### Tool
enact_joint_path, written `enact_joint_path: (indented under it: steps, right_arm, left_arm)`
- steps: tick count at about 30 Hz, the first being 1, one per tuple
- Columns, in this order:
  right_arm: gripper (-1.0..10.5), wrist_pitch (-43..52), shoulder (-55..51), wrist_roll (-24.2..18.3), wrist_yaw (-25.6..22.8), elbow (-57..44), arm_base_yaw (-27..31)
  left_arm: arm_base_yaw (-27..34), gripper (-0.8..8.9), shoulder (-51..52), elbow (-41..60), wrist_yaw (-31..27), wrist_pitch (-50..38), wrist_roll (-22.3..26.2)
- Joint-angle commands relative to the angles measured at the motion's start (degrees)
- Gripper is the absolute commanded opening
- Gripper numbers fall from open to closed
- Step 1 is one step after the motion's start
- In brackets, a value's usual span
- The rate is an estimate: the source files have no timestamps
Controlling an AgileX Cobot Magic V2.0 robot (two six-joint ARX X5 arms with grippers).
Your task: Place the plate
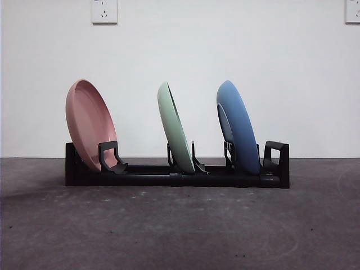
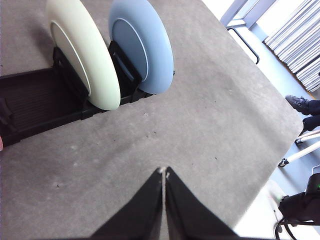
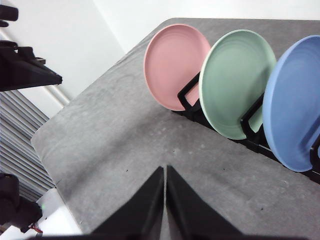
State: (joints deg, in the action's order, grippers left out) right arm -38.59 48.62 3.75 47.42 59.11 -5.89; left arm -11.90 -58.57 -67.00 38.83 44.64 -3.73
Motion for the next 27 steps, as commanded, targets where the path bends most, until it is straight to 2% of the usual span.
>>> enact_joint_path:
  steps: [1, 3, 8, 10, 12, 18, 27]
  right_arm:
    - [0.4, 0.31, 0.33, -1.01, 0.33, 0.9, -0.85]
    - [1.2, 0.35, 0.35, -1.01, 0.13, 0.9, -1.14]
    - [4.4, 0.37, 0.35, -0.98, -2.05, 0.9, -1.22]
    - [5.4, 0.37, 0.35, -1.01, -3.21, 0.9, -1.22]
    - [5.8, 0.37, 0.35, -0.96, -4.04, 0.9, -1.22]
    - [5.8, 0.72, 0.42, -0.42, -3.96, 0.9, -1.51]
    - [5.7, 8.48, 8.24, 5.81, -6.38, 1.01, -4.04]
  left_arm:
    - [-0.17, 0.21, -0.5, -1.14, 0.17, -0.59, 1.18]
    - [-0.17, 0.85, -0.5, -1.14, 0.15, -0.81, 1.16]
    - [-0.17, 4.08, -0.52, -1.14, 0.15, -0.98, 1.42]
    - [-0.17, 4.91, -0.55, -1.14, 0.15, -1.14, 1.46]
    - [-0.17, 5.04, -0.55, -1.14, 0.15, -1.16, 1.4]
    - [-0.17, 5.0, -0.44, -1.14, 0.2, -0.42, 1.14]
    - [-0.11, 5.0, 3.3, -1.2, 0.15, 3.83, 1.62]
